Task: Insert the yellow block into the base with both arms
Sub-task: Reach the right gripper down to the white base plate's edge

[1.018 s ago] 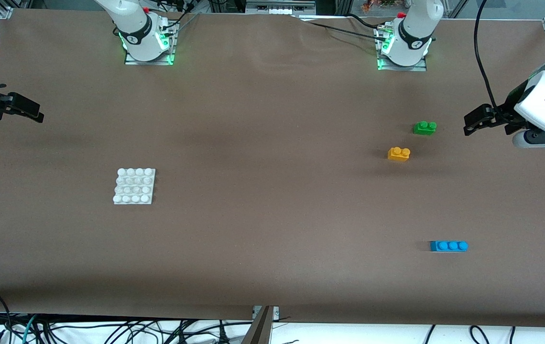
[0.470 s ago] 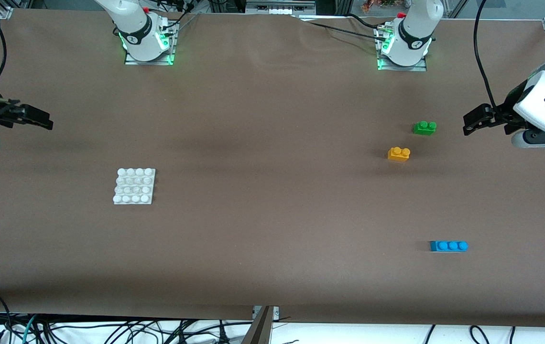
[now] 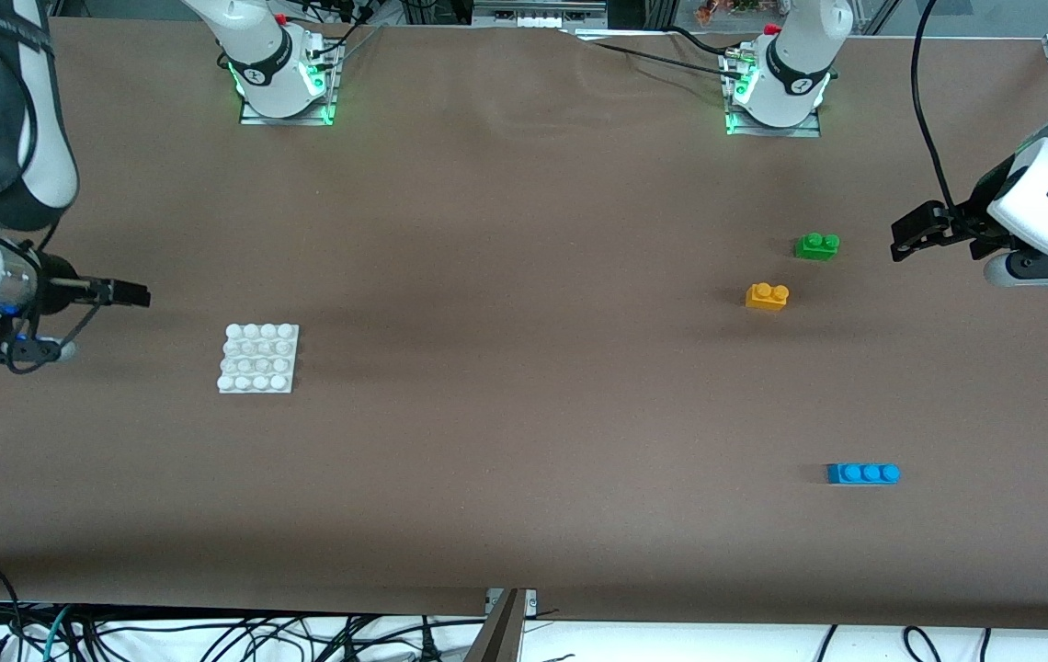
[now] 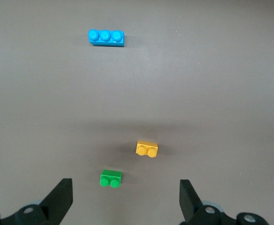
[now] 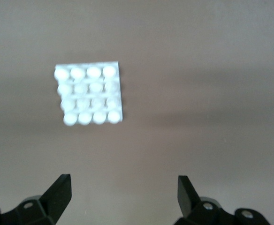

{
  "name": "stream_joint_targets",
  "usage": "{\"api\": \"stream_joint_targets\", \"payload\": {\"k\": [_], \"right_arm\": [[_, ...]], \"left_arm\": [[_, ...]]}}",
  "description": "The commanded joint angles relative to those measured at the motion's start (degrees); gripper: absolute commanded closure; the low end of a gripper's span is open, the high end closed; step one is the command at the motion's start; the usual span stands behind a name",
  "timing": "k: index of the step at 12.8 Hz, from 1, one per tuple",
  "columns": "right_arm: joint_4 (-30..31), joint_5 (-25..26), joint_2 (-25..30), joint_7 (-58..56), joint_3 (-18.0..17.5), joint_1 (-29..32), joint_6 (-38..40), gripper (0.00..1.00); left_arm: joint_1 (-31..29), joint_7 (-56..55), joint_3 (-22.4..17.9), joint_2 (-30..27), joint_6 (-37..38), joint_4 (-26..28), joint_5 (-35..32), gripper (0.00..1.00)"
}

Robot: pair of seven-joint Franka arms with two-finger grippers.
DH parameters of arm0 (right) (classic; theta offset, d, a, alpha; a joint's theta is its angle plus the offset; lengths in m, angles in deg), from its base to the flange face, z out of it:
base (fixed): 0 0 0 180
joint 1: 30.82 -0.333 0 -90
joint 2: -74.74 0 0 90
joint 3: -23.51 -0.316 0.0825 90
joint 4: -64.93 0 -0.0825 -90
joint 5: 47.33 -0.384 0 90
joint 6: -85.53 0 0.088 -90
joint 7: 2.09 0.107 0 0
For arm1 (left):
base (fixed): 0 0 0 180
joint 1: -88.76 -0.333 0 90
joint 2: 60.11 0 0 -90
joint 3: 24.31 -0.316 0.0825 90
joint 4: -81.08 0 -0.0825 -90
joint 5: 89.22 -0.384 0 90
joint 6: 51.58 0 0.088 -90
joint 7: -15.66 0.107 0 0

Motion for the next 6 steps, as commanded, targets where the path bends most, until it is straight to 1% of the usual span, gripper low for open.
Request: {"api": "stream_joint_targets", "payload": {"k": [1, 4, 5, 6], "right_arm": [[9.0, -1.2, 1.4, -0.6, 0.0, 0.9, -10.9, 0.0], [15.9, -2.7, 0.4, -0.3, 0.2, 0.9, -23.4, 0.0], [16.9, -2.7, -0.7, -0.3, 0.1, 0.9, -26.9, 0.0], [17.0, -3.1, -1.9, -0.3, 0.1, 0.9, -28.5, 0.0]], "left_arm": [[0.0, 0.9, -0.2, 0.9, 1.5, -2.1, 1.2, 0.0], [0.0, 0.9, -0.2, 0.9, 1.5, -2.0, 1.3, 0.0], [0.0, 0.8, -0.2, 0.9, 1.5, -2.0, 1.2, 0.0], [0.0, 0.8, -0.2, 0.9, 1.5, -2.0, 1.3, 0.0]]}}
